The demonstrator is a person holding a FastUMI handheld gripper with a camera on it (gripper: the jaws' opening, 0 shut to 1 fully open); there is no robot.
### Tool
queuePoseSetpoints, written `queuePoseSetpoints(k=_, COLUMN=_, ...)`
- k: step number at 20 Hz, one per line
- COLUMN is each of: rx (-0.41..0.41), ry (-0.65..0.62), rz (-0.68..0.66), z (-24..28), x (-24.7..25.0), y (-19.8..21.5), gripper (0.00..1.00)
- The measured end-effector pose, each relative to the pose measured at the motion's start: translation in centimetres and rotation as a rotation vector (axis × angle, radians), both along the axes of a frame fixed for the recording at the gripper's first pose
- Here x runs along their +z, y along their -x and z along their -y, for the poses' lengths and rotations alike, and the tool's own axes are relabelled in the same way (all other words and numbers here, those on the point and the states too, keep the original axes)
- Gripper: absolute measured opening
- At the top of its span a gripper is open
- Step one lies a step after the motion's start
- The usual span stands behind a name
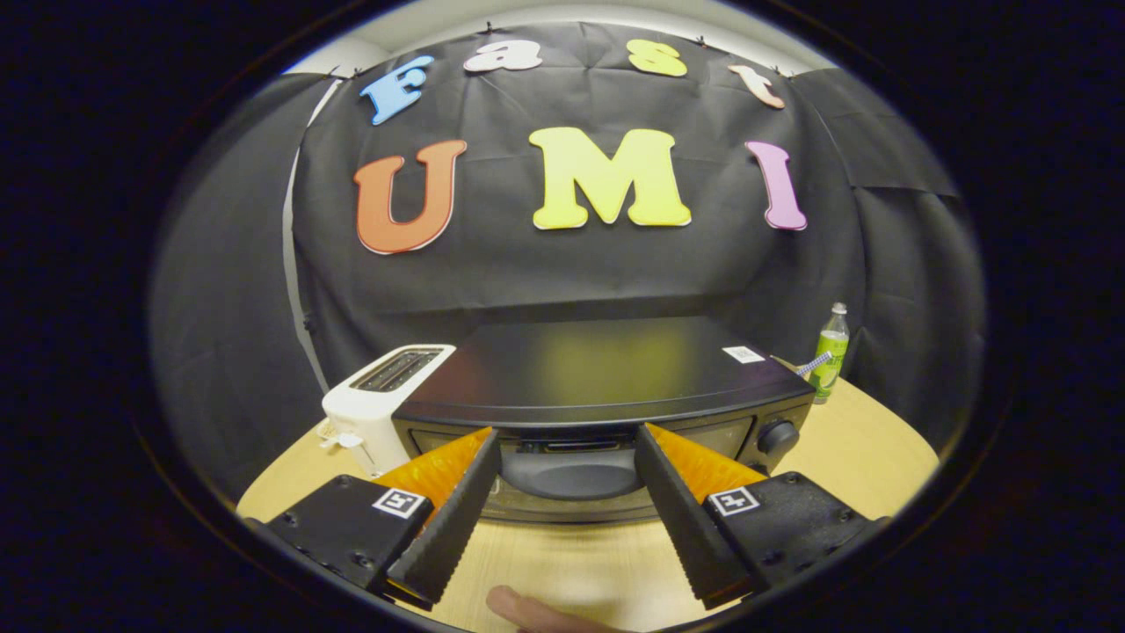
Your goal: Open the toaster oven, put the food inside, and close the toaster oven door.
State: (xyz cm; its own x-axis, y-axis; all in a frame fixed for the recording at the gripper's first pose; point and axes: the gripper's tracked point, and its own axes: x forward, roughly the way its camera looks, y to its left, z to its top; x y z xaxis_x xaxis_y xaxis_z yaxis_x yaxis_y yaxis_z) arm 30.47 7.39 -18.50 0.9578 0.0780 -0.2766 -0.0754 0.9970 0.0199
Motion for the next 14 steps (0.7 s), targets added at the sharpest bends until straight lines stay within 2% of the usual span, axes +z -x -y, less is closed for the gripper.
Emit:
queuePoseSetpoints(k=3, rx=-0.052, ry=0.005, rz=-0.005, z=0.8, x=-0.6, y=-1.3, gripper=1.00)
queuePoseSetpoints(k=6, rx=-0.072, ry=0.037, rz=-0.001, z=0.7, x=-0.7, y=-1.6, gripper=1.00)
queuePoseSetpoints(k=8, rx=-0.062, ry=0.081, rz=0.024, z=0.6, x=-0.7, y=-1.4, gripper=1.00)
queuePoseSetpoints(k=11, rx=-0.046, ry=0.040, rz=0.026, z=0.9, x=-1.0, y=-0.8, gripper=1.00)
queuePoseSetpoints(k=14, rx=-0.039, ry=0.056, rz=0.004, z=0.9, x=-1.2, y=0.4, gripper=1.00)
